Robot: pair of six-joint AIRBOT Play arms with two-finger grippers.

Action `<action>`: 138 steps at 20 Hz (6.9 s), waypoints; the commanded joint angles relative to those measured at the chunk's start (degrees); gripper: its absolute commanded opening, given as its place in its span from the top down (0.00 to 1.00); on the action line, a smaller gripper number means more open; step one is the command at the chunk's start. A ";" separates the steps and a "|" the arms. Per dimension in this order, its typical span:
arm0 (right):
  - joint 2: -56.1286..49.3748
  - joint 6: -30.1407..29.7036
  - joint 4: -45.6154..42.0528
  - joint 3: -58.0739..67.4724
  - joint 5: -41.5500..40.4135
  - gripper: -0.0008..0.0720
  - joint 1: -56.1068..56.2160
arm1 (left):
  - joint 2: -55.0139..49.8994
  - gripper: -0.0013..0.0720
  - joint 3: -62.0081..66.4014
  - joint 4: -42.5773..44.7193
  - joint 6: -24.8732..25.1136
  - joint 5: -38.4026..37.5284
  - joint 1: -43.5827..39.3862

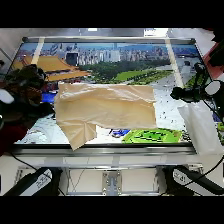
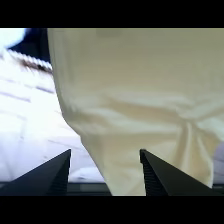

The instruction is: Fold the shirts.

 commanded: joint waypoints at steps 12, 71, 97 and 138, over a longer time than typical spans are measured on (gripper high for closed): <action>0.85 -3.67 7.78 -2.49 -2.49 0.36 -1.38 | 1.66 0.29 -22.45 -11.89 -5.97 8.61 -1.90; -18.32 -5.03 25.66 -3.96 -30.91 0.95 4.55 | -28.30 0.97 26.51 11.61 -1.49 27.12 -21.53; -35.74 -23.23 35.93 10.64 3.04 0.23 -11.58 | -26.23 0.01 49.11 2.19 -2.95 28.55 -21.55; -30.23 -11.91 36.39 39.45 -13.18 0.95 35.04 | -35.01 0.96 65.90 -4.63 5.46 14.49 -14.14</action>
